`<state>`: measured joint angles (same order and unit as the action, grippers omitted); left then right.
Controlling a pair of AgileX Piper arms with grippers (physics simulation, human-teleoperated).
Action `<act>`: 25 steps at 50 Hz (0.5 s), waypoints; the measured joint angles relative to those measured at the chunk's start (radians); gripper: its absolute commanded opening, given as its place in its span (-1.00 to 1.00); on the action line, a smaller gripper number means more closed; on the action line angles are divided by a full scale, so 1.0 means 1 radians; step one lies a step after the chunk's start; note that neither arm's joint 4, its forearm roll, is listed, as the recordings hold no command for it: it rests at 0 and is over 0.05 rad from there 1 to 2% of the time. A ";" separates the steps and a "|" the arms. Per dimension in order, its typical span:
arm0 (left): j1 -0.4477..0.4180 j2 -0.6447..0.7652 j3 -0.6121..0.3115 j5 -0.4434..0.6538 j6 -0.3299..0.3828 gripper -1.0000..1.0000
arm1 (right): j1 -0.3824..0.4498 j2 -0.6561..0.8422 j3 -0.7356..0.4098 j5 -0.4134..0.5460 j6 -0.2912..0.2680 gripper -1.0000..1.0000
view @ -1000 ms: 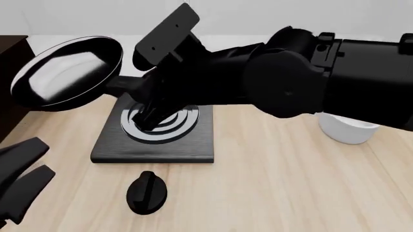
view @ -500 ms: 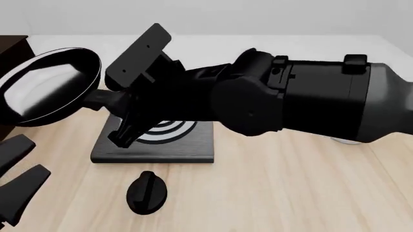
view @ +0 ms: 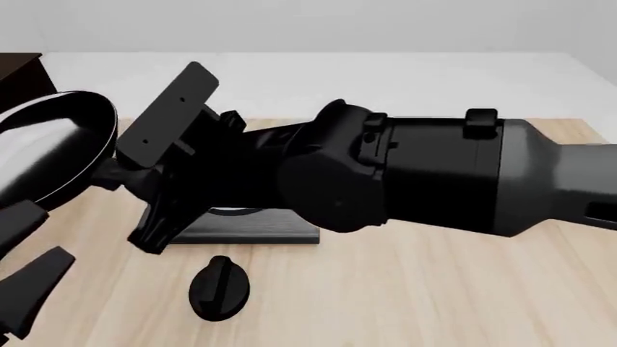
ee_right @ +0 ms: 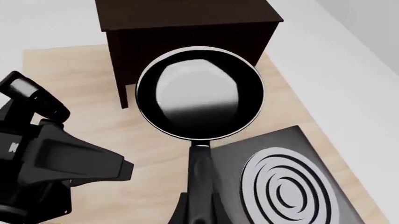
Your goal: Put the frying pan on the cabinet shelf.
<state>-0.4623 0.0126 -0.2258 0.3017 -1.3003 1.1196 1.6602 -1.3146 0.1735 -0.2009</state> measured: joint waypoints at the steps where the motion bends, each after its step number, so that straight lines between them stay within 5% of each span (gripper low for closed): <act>1: 0.000 -0.001 -0.001 0.001 -0.002 1.00 | 0.002 0.001 0.000 -0.001 -0.001 -1.00; 25: 0.023 -0.007 -0.003 0.001 -0.021 1.00 | 0.024 -0.014 0.042 -0.043 -0.008 -1.00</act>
<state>-0.4395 0.0058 -0.2293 0.3024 -1.3216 1.1434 1.6467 -1.2722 0.1303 -0.2091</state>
